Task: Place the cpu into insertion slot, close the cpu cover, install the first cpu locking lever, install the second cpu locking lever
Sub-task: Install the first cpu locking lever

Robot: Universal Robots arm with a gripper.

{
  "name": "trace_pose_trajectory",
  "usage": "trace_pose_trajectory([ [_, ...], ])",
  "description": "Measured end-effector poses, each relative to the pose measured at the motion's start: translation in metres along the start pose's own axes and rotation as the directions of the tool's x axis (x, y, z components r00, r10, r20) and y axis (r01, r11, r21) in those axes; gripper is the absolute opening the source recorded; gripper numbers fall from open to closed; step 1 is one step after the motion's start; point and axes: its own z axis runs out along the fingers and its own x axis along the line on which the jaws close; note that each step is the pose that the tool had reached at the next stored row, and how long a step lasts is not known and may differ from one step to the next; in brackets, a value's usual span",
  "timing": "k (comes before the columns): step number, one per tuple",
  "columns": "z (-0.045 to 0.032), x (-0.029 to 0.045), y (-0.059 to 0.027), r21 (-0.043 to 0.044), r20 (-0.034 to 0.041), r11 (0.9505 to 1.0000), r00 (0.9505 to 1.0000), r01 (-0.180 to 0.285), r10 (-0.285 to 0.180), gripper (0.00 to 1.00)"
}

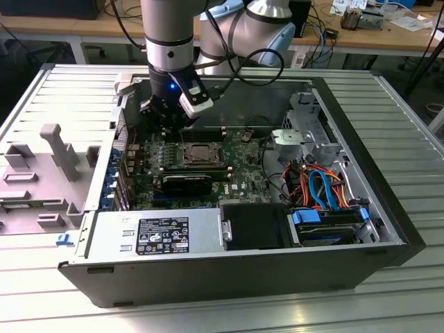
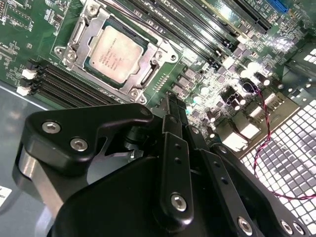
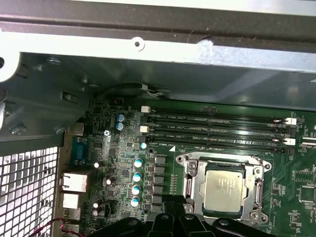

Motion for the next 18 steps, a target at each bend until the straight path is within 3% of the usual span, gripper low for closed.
trace_pose_trajectory([
  [18,0.0001,0.0098,0.0008,0.0000,0.0000,1.0000,1.0000,0.000,0.000,0.11],
])
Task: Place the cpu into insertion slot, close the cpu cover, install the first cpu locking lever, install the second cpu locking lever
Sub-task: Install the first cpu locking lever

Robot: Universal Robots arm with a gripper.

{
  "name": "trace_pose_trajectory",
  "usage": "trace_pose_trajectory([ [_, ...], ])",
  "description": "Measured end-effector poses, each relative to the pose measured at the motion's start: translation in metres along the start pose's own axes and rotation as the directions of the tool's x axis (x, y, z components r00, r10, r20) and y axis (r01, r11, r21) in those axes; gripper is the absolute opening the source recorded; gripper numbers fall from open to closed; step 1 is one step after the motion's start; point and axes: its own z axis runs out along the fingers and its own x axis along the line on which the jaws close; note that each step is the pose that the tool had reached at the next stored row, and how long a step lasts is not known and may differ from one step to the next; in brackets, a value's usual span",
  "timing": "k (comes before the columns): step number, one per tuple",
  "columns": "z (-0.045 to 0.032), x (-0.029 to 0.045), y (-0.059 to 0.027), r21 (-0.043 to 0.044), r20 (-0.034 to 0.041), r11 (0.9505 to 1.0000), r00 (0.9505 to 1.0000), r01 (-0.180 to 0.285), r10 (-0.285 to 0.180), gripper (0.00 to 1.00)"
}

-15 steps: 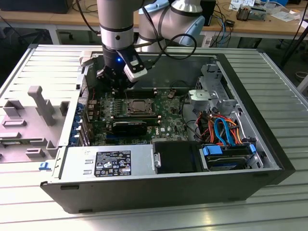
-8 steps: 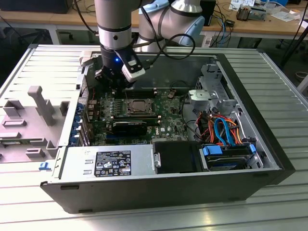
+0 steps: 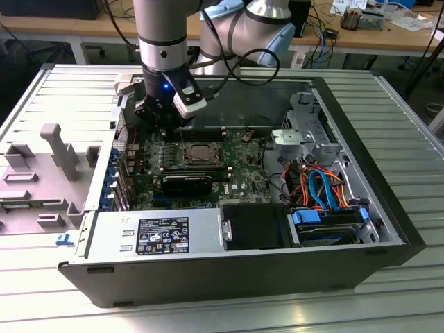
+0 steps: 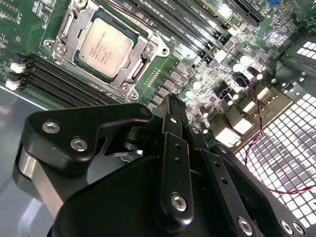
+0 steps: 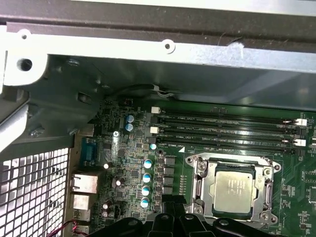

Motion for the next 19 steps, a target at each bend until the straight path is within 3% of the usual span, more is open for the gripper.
trace_pose_trajectory([
  [19,0.0001,0.0050,0.0006,0.0000,0.0000,1.0000,1.0000,0.000,0.000,0.11],
])
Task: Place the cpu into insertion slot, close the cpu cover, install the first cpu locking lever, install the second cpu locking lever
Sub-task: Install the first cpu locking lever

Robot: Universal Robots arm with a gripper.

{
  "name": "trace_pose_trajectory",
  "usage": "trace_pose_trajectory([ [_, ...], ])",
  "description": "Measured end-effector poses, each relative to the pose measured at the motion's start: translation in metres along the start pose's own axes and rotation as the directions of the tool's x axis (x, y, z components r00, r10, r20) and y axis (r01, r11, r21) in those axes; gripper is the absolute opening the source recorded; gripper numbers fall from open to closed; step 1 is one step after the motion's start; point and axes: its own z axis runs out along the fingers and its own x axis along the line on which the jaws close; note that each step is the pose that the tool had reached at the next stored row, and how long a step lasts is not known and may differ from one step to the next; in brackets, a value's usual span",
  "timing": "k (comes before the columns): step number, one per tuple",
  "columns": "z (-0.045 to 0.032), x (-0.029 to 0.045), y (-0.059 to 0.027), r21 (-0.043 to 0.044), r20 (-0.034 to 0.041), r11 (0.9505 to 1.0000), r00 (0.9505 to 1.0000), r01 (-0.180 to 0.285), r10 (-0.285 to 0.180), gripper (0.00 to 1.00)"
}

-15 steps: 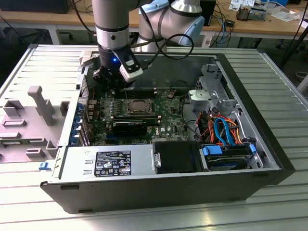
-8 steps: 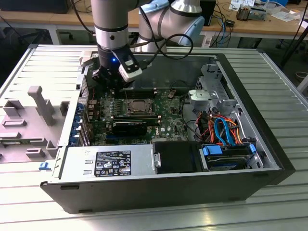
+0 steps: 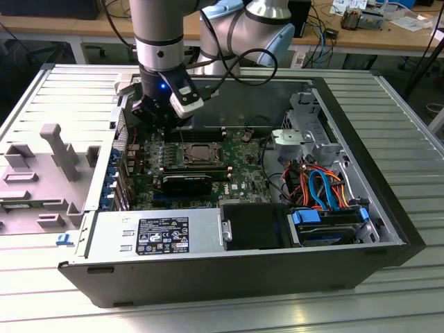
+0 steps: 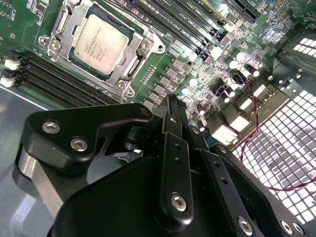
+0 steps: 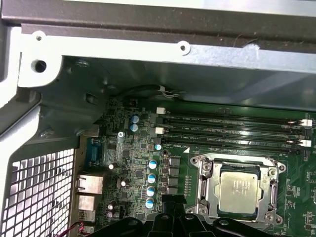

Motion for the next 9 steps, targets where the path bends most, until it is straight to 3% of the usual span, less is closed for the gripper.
trace_pose_trajectory([
  [9,0.0000,0.0019,0.0003,0.0000,-0.0001,1.0000,1.0000,0.000,0.000,0.11],
])
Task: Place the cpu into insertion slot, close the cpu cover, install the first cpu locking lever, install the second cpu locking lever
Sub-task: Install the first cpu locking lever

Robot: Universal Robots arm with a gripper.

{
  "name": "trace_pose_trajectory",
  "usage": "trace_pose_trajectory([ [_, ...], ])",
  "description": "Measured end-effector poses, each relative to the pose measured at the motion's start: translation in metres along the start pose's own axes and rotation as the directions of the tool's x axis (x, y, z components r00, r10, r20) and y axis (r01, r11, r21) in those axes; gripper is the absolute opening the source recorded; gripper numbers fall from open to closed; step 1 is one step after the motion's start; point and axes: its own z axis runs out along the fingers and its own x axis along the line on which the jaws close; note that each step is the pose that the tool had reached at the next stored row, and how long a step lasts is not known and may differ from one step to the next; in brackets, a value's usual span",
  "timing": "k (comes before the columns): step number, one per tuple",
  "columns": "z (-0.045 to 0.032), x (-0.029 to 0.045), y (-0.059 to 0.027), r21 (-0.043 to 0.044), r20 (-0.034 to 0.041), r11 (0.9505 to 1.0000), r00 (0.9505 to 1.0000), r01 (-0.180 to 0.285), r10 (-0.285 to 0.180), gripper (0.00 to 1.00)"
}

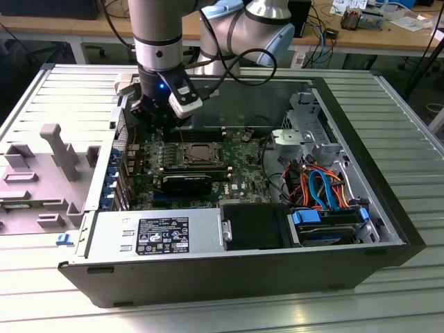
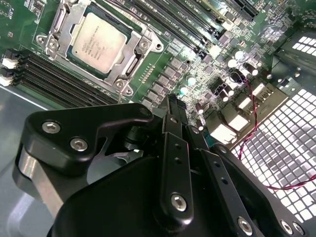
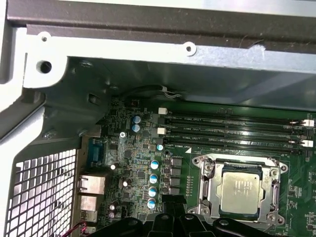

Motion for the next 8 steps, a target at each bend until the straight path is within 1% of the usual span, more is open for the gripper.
trace_pose_trajectory([
  [8,0.0000,0.0009,0.0004,0.0000,0.0000,1.0000,1.0000,0.000,0.000,0.11],
])
